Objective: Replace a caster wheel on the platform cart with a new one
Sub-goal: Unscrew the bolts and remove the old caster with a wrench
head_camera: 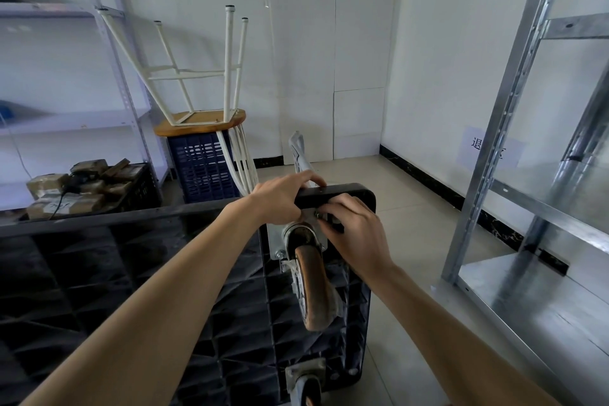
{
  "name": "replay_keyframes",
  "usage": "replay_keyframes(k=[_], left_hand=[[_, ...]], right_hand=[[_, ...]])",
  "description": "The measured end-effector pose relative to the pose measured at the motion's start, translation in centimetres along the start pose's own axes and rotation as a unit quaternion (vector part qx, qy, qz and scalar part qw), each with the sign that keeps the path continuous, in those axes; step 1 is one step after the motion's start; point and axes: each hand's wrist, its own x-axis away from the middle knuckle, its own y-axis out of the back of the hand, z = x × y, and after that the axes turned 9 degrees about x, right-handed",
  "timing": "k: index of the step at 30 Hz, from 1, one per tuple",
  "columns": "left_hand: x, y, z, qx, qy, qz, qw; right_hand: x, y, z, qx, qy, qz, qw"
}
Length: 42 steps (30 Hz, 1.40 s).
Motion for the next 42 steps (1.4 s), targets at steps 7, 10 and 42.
replay_keyframes(k=[7, 10, 42], left_hand=[[0.14, -0.06, 0.07, 0.006, -0.003, -0.008, 1.000], [0.09, -0.10, 0.09, 0.003, -0.004, -0.006, 1.000], [0.13, -0.13, 0.11, -0.013, -0.010, -0.013, 1.000]], right_hand=[[0.10, -0.08, -0.02, 0.024, -0.027, -0.010, 0.999], [0.15, -0.26, 0.00, 0.025, 0.011, -0.017, 0.999], [0.16, -0.09, 0.30, 0.059, -0.001, -0.047, 0.997]])
